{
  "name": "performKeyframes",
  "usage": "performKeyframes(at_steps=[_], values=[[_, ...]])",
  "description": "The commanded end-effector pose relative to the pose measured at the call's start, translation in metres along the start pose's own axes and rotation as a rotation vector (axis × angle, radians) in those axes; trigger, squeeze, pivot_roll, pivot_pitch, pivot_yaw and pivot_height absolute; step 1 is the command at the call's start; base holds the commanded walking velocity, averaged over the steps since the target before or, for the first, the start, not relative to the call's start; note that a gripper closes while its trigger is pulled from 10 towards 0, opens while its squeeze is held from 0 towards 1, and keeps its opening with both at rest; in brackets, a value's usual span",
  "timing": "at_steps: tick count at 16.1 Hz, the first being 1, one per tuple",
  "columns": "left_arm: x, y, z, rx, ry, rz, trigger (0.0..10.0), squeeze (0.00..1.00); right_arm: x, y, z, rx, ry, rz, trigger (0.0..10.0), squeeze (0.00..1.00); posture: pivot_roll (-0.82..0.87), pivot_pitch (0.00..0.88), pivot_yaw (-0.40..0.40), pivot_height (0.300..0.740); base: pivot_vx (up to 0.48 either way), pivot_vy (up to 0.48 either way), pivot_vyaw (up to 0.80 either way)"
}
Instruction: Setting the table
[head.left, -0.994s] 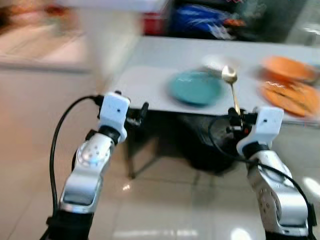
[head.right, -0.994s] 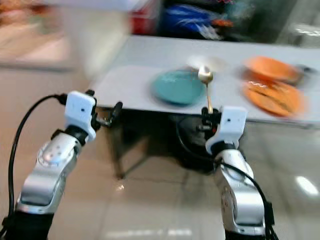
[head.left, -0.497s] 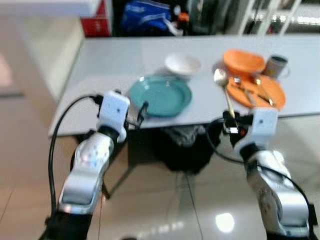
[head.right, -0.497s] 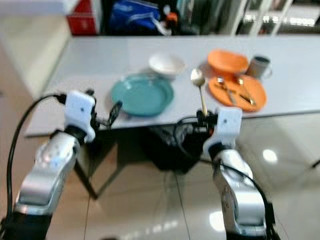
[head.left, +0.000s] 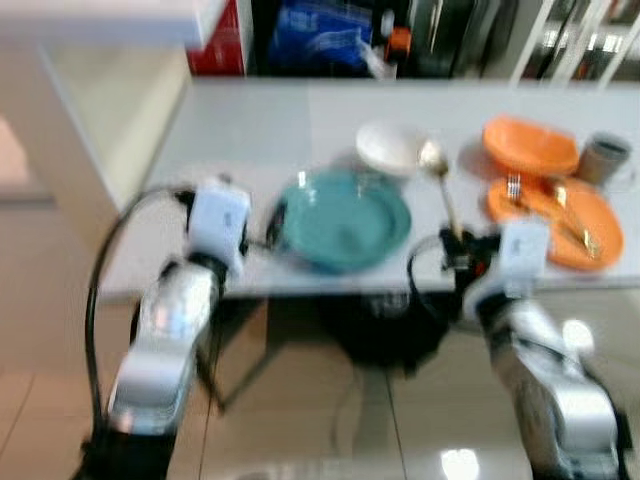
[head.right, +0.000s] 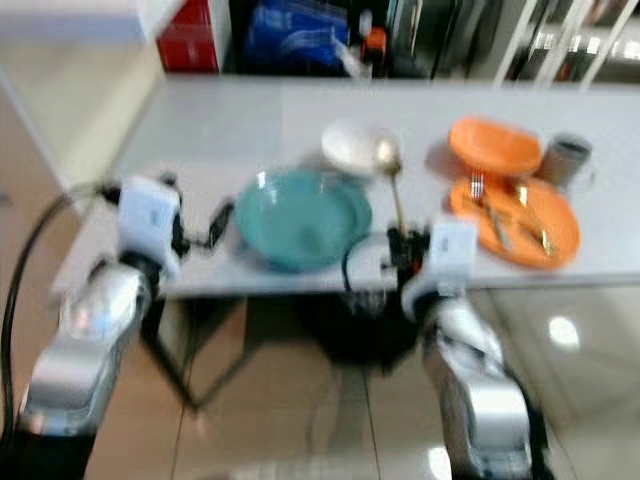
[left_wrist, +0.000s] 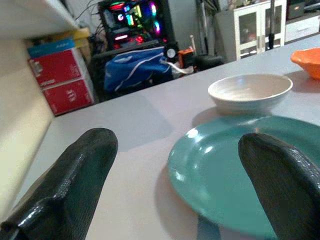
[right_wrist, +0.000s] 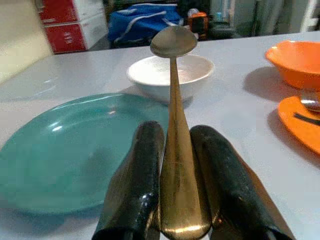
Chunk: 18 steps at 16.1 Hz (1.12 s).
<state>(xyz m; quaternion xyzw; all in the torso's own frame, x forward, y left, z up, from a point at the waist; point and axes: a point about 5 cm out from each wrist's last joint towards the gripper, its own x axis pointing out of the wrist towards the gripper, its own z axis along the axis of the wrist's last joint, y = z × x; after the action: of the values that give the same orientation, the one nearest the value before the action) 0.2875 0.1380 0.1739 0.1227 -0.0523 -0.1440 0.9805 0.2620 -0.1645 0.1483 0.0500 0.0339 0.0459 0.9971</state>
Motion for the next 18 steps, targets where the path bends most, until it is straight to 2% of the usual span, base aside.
performKeyframes(at_steps=[1, 7, 11, 13, 16, 18], values=[[0.003, -0.01, 0.005, 0.0, -0.016, -0.04, 10.0, 0.0, -0.004, -0.013, 0.002, -0.012, 0.004, -0.056, 10.0, 0.0, 0.03, 0.037, -0.019, 0.74, 0.394, 0.0, 0.0], [0.001, -0.011, 0.005, 0.001, -0.01, -0.054, 10.0, 0.0, -0.008, -0.022, 0.004, -0.026, 0.004, -0.101, 10.0, 0.0, 0.02, 0.064, -0.008, 0.74, 0.391, 0.0, 0.0], [-0.004, -0.018, 0.005, 0.014, -0.018, -0.096, 10.0, 0.0, -0.017, -0.033, 0.006, -0.059, 0.003, -0.136, 10.0, 0.0, 0.0, 0.094, -0.011, 0.74, 0.0, 0.0, 0.0], [-0.013, -0.027, 0.006, 0.001, -0.043, -0.169, 10.0, 0.0, -0.023, -0.041, 0.002, -0.074, 0.024, -0.152, 10.0, 0.0, -0.01, 0.101, -0.028, 0.74, 0.0, 0.0, 0.0], [-0.019, -0.033, 0.004, 0.002, -0.031, -0.214, 10.0, 0.0, -0.027, -0.052, -0.004, -0.098, 0.072, -0.189, 10.0, 0.0, -0.01, 0.102, -0.035, 0.74, 0.0, 0.0, 0.0], [-0.025, -0.037, 0.001, 0.023, -0.019, -0.297, 10.0, 0.0, -0.029, -0.065, -0.005, -0.126, 0.103, -0.206, 10.0, 0.0, -0.01, 0.101, -0.039, 0.74, 0.0, 0.0, 0.0]])
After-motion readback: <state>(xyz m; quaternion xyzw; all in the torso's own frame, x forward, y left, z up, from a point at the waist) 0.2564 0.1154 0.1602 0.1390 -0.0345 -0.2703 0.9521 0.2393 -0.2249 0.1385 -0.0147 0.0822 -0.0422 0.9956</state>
